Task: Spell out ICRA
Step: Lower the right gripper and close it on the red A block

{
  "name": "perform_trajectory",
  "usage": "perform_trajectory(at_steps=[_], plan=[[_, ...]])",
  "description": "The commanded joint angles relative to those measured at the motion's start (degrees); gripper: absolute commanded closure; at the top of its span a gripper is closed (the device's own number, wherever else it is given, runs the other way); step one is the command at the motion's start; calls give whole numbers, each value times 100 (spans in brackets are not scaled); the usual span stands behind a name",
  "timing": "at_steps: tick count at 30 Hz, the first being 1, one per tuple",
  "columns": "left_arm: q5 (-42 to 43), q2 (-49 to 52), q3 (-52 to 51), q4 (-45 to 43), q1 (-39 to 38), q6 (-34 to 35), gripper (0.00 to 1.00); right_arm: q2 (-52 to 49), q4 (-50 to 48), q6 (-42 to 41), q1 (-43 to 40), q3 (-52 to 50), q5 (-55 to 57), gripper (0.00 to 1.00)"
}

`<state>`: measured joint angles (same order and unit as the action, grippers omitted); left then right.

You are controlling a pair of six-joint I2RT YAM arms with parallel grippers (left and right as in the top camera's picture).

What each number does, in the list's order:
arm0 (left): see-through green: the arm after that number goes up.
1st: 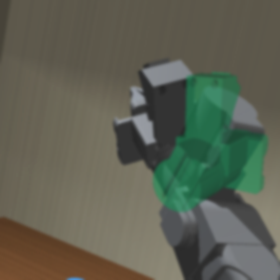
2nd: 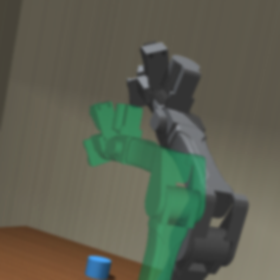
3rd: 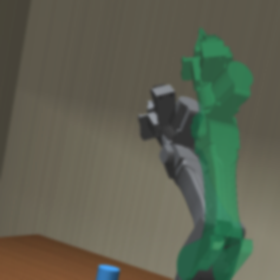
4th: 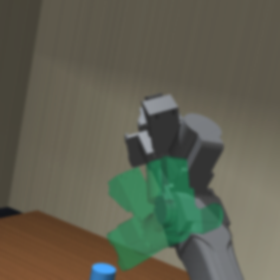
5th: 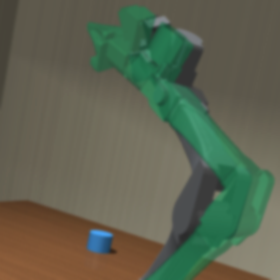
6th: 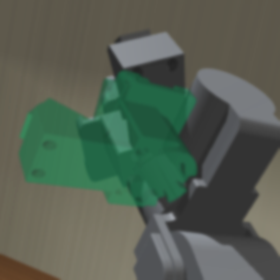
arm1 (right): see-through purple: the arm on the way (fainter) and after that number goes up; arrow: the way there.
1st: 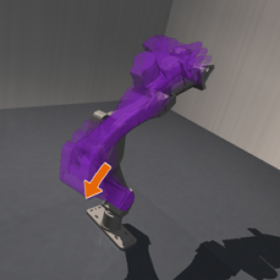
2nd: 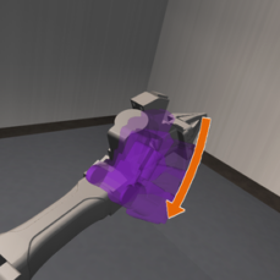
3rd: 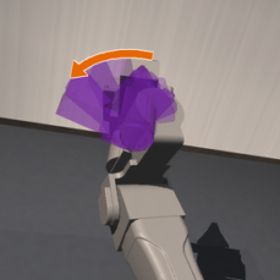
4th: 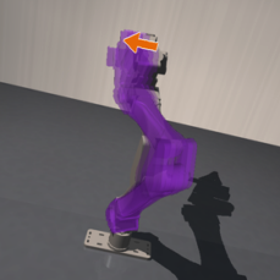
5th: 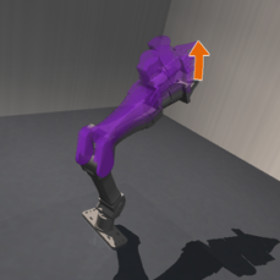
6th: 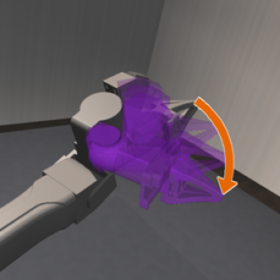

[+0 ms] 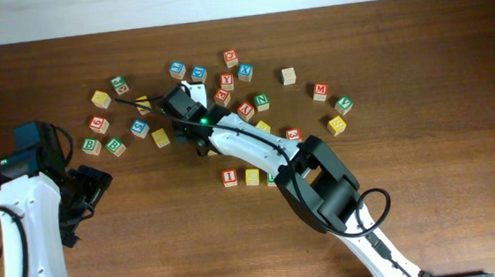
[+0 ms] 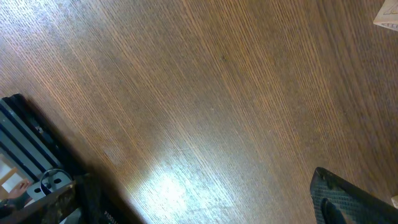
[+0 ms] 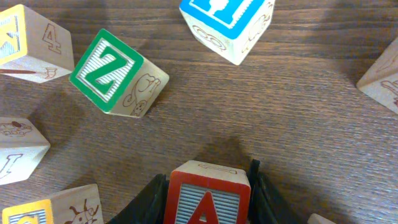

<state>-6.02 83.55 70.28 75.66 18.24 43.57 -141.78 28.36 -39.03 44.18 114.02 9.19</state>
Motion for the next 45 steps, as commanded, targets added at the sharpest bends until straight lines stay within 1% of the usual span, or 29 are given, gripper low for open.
perform_trajectory(at_steps=[1,3,4,5,9,12,14,15,18,20,22,24,25,27,28,29,32,40,42,45], plan=[[-87,-79,-13,7,31,50,1,227,39,-24,-44,44,52,70],[-87,-79,-13,7,31,50,1,302,39,-24,-44,44,55,70],[-87,-79,-13,7,31,50,1,369,37,-24,-44,44,57,59],[-87,-79,-13,7,31,50,1,413,37,-22,-44,44,59,58],[-87,-79,-13,7,31,50,1,461,79,127,-55,44,57,58],[-87,-79,-13,7,31,50,1,459,103,127,-31,44,55,64],[-87,-79,-13,7,31,50,1,457,149,125,13,44,55,65],[-87,-79,-13,7,31,50,1,448,146,125,35,44,57,64],[-87,-79,-13,7,31,50,1,417,146,125,44,44,74,53],[-87,-79,-13,7,31,50,1,367,146,125,44,44,72,51],[-87,-79,-13,7,31,50,1,295,146,125,48,44,68,52],[-87,-79,-13,7,31,50,1,291,111,125,44,44,74,62],[-87,-79,-13,7,31,50,1,291,94,125,42,44,76,64],[-87,-79,-13,4,31,50,1,284,109,127,44,44,74,64],[-87,-79,-13,7,31,50,1,284,122,125,46,44,72,62],[-87,-79,-13,7,31,50,1,273,140,125,48,44,72,57],[-87,-79,-13,7,31,50,1,264,168,127,72,42,52,55],[-87,-79,-13,7,31,50,1,240,249,127,92,42,57,56],[-87,-79,-13,7,31,50,1,210,304,129,92,42,103,60],[-87,-79,-13,7,31,50,1,151,334,125,94,42,96,60]])
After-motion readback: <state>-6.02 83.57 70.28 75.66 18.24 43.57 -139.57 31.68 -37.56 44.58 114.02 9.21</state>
